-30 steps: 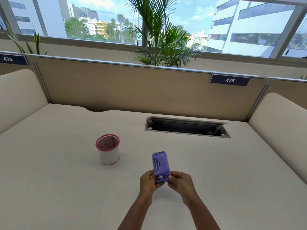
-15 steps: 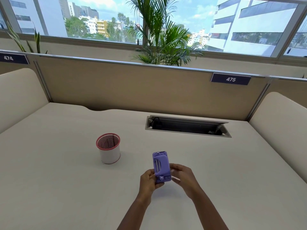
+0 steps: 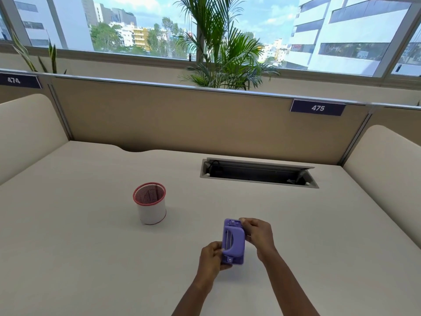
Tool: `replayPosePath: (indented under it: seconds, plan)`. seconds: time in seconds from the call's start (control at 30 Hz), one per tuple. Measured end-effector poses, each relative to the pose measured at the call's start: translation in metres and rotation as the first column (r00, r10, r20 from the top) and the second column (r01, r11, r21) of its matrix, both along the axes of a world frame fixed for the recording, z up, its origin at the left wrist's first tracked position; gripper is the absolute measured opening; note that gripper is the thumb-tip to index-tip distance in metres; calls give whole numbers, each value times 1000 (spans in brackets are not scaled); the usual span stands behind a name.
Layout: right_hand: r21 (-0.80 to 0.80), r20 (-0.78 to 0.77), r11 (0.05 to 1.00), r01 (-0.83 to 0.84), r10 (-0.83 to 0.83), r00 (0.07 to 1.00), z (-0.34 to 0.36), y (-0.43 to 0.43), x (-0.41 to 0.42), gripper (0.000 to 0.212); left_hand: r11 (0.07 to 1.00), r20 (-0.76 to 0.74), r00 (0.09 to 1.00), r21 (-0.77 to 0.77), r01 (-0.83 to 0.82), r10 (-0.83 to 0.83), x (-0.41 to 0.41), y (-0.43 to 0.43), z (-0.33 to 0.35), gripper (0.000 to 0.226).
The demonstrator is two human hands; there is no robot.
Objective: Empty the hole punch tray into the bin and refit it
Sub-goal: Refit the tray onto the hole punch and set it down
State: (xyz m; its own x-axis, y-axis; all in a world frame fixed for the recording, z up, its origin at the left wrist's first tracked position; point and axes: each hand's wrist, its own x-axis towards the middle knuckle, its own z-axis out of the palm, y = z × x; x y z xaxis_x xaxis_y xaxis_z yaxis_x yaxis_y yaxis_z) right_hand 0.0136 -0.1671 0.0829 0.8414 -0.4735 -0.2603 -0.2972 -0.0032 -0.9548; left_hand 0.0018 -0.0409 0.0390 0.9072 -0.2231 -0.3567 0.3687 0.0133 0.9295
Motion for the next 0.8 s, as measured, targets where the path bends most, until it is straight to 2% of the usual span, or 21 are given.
replayPosePath:
  seconds: [0.13,0.23,0.37,0.53,0.67,0.8]
  plan:
    - [-119,8,992,-36,37,999,-6,11,-10,29,997,-37,997,-3,-71,71,2,-2,1,32]
    - [-148,12,986,-78,80,997,-17,23,-23,23,991,-61,989,-16,-135,134,6,-1,2,26]
    - [-178,-17,972,-151,150,989,-24,24,-31,19,992,-29,991,2,-128,128,6,2,2,20]
    - [14,-2,997,-79,79,997,-25,5,-30,15,998,-10,998,20,-58,58,2,-2,5,17]
    - [-47,-51,996,70,-73,996,-33,-26,-25,19,987,106,991,128,-98,85,6,3,3,26]
    - [-140,-97,972,191,-205,974,-38,-61,-23,21,937,269,957,295,-186,105,10,13,-4,29]
